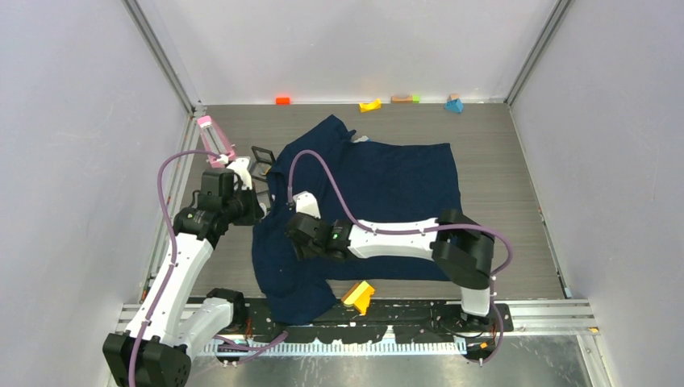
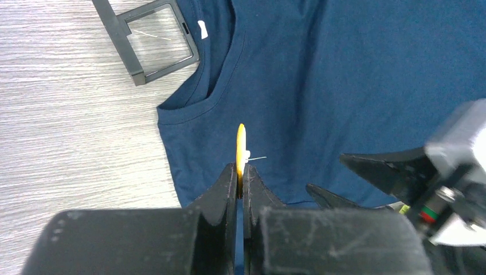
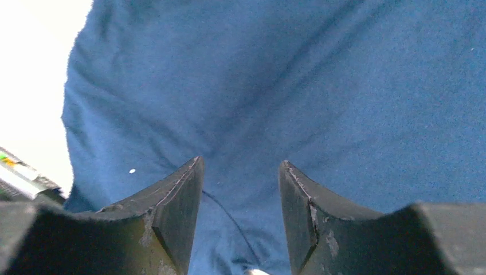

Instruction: Pin the brooch onto the clothing

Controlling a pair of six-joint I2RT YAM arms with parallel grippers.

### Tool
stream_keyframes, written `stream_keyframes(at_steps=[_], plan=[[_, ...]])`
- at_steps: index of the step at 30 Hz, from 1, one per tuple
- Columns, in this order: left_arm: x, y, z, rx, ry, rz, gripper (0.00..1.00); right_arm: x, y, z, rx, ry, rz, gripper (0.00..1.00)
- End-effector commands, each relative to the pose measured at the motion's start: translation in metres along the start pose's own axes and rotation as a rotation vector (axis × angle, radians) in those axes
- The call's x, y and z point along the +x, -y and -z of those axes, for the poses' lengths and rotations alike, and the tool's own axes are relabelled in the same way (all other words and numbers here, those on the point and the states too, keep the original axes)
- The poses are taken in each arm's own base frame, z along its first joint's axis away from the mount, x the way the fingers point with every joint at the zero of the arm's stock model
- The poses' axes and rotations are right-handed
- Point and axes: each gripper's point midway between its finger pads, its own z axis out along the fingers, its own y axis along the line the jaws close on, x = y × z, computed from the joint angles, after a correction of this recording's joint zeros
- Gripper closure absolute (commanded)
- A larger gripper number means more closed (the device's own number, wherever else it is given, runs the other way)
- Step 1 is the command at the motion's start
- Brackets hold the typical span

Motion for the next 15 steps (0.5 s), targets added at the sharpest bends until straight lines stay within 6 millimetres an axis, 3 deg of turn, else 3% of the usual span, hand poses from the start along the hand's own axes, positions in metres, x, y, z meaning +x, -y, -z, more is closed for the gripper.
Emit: stream_keyframes(at_steps=[1, 11, 15], plan=[[-0.003, 0.000, 0.003, 0.000, 0.019, -0.004, 1.00, -0.007, 0.001, -0.013, 0.054, 0.003, -0.065, 0.44], [0.001, 0.003, -0.001, 0.021, -0.011, 0.006, 1.00, 0.014, -0.011, -0.036, 0.020, -0.065, -0.087, 0.50], [-0.001, 0.019, 0.005, 0.067, 0.010, 0.061, 1.00, 0.019, -0.008, -0.041, 0.035, -0.076, -0.079, 0.54]])
